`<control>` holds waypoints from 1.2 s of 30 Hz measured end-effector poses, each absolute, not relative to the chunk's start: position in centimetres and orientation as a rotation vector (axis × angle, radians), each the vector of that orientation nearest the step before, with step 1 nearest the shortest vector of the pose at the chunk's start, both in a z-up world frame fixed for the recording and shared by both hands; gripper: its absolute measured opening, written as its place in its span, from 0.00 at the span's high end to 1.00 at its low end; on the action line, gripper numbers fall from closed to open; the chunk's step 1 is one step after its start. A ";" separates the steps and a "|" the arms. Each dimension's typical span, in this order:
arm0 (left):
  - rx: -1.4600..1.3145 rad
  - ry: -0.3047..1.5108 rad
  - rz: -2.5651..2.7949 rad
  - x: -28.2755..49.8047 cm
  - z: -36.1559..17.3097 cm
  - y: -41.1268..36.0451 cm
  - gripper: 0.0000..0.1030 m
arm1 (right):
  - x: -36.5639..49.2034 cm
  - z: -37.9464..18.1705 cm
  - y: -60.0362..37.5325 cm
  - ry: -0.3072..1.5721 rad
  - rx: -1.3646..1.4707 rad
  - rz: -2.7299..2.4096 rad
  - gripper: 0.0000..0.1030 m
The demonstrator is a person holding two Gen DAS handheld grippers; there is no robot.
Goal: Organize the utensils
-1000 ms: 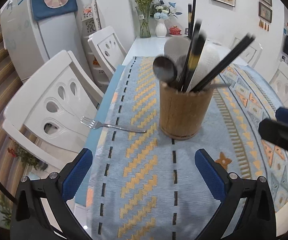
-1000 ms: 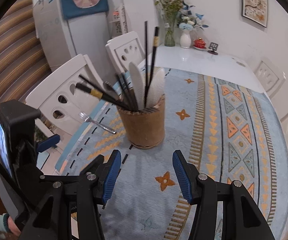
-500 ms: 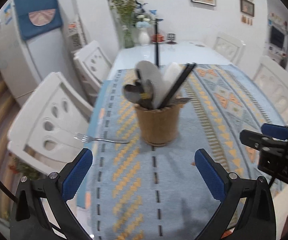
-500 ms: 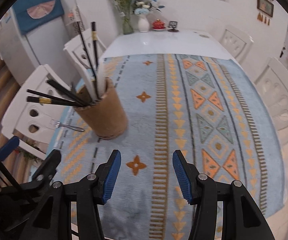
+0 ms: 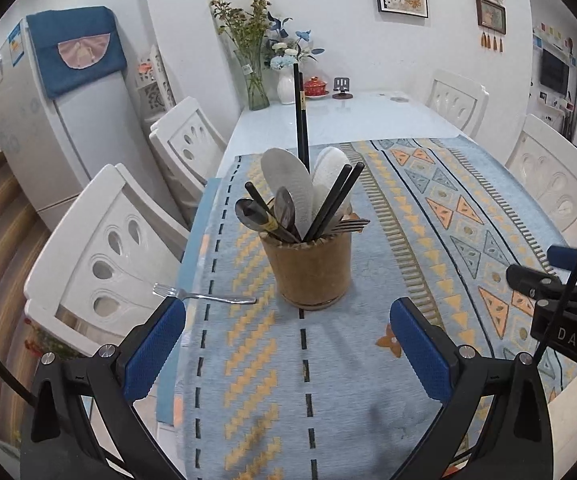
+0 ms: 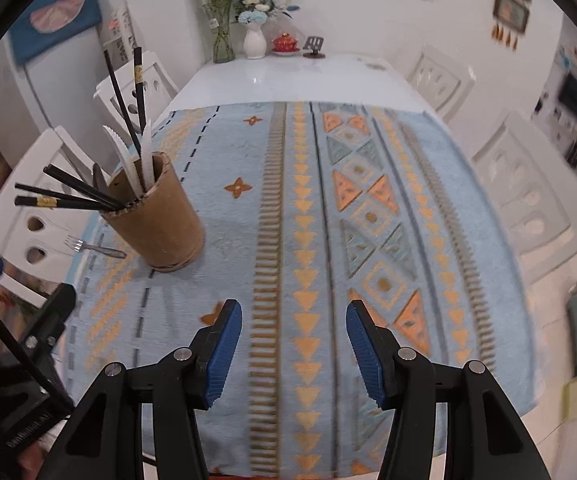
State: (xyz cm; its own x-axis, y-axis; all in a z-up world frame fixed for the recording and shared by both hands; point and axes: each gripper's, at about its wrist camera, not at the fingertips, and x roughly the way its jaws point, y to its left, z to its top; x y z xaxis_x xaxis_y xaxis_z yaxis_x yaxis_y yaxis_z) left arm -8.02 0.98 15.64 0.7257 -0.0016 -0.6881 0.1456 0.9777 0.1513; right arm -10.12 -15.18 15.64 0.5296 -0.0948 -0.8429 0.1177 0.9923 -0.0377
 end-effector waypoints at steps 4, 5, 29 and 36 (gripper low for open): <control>0.171 0.789 -0.098 -7.4 15.9 0.6 0.01 | -9.9 16.6 -15.1 0.969 -0.075 -0.161 0.48; 0.170 0.796 -0.102 -7.3 15.9 0.5 0.01 | -9.8 16.7 -15.1 0.961 -0.096 -0.166 0.42; 0.210 0.852 -0.112 -7.6 13.7 -0.6 0.01 | -9.9 15.1 -15.3 1.016 -0.052 -0.148 0.29; 0.241 0.849 -0.105 -7.3 13.4 -0.5 0.01 | -9.7 13.9 -15.6 1.079 -0.021 -0.142 0.29</control>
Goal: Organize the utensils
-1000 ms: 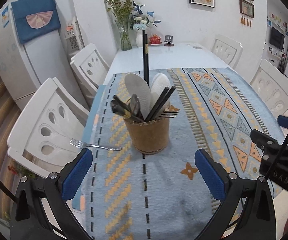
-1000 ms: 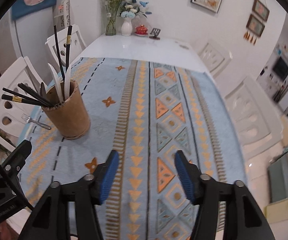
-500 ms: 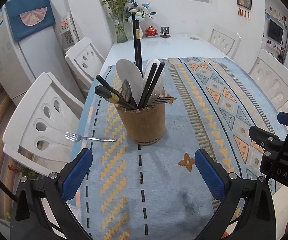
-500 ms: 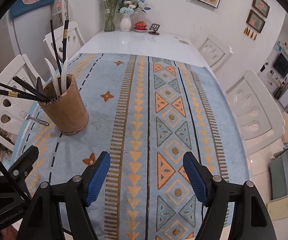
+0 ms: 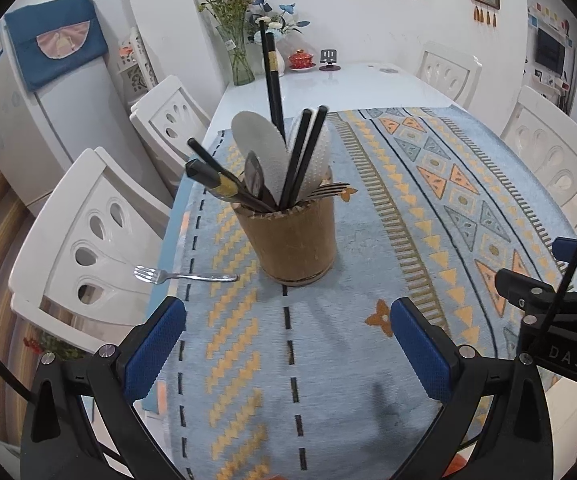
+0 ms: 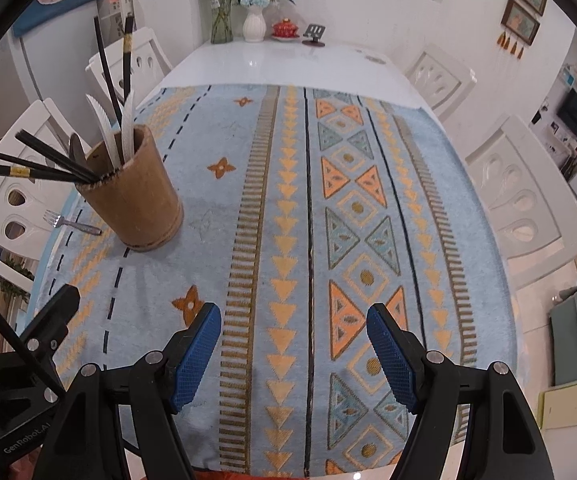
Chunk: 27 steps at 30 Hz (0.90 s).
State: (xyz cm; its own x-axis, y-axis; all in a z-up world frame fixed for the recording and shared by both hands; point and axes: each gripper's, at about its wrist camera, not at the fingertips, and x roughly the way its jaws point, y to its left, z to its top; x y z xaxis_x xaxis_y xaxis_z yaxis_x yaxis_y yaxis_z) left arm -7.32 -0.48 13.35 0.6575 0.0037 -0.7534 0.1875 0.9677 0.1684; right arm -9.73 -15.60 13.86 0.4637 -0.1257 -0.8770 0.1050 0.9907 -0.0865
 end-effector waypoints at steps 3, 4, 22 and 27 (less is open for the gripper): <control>0.241 0.849 -0.094 -7.2 13.2 -0.1 0.01 | -9.8 13.4 -15.5 1.099 -0.015 -0.132 0.29; 0.240 0.849 -0.092 -7.1 13.2 -0.1 0.01 | -9.8 13.3 -15.4 1.103 -0.016 -0.130 0.29; 0.214 0.866 -0.069 -6.1 12.9 0.6 0.01 | -9.1 13.0 -15.3 1.118 -0.046 -0.156 0.29; 0.205 0.875 -0.068 -5.8 12.7 0.8 0.01 | -8.7 12.8 -15.6 1.134 -0.012 -0.149 0.29</control>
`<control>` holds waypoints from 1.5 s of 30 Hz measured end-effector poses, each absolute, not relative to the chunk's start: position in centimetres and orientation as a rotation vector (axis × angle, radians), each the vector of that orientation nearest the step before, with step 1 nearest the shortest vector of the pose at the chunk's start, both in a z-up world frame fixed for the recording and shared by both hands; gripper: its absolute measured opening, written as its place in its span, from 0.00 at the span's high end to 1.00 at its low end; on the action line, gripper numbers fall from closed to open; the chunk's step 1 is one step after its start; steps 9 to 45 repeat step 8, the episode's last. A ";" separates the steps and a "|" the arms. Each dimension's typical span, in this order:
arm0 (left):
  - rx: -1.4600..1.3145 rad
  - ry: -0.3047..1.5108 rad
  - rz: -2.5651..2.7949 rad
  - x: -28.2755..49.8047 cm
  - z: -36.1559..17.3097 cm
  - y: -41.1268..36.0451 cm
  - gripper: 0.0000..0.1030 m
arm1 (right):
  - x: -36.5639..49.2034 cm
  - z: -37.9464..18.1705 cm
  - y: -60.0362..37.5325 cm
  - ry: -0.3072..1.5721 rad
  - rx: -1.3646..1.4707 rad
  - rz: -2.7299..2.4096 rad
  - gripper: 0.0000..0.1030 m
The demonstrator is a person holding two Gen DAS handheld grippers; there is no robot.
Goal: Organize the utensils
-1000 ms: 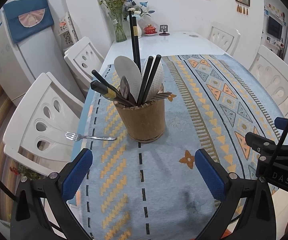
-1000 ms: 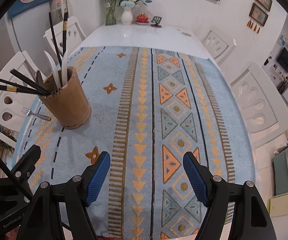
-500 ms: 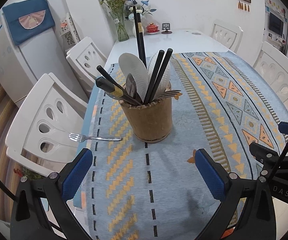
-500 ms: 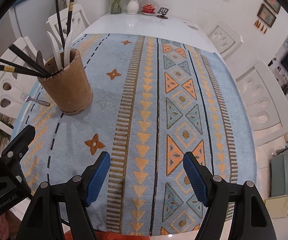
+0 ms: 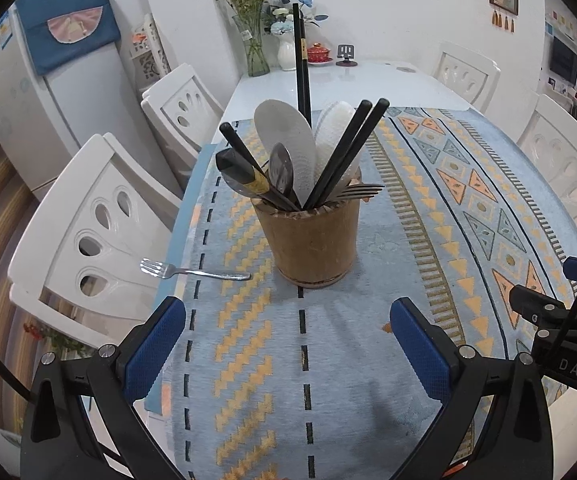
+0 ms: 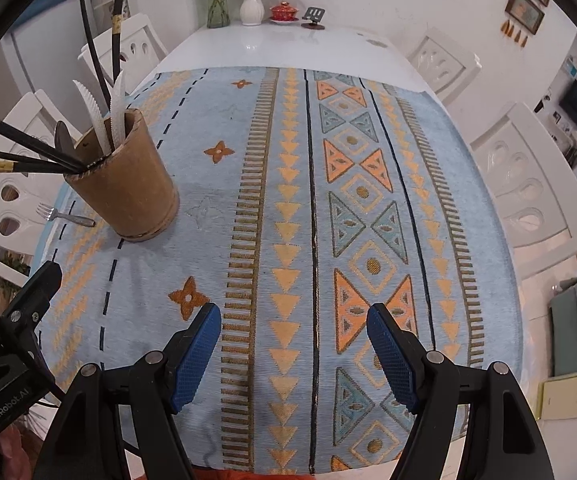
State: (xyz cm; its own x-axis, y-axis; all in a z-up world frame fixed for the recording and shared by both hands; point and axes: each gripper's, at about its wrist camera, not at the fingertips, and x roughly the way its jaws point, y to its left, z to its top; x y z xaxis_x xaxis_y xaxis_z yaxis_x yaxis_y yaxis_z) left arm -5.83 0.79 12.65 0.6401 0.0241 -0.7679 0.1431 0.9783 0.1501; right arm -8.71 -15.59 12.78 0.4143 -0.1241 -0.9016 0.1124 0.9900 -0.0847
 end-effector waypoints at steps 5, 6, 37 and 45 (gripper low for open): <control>0.204 0.868 -0.073 -6.0 12.3 0.7 0.01 | -8.5 12.5 -15.3 1.140 -0.012 -0.140 0.29; 0.204 0.857 -0.072 -6.1 12.3 0.7 0.01 | -8.4 12.4 -15.2 1.141 -0.012 -0.138 0.29; 0.212 0.857 -0.072 -6.1 12.2 0.6 0.01 | -8.3 12.3 -15.1 1.143 -0.014 -0.135 0.29; 0.212 0.857 -0.072 -6.1 12.2 0.6 0.01 | -8.3 12.3 -15.1 1.143 -0.014 -0.135 0.29</control>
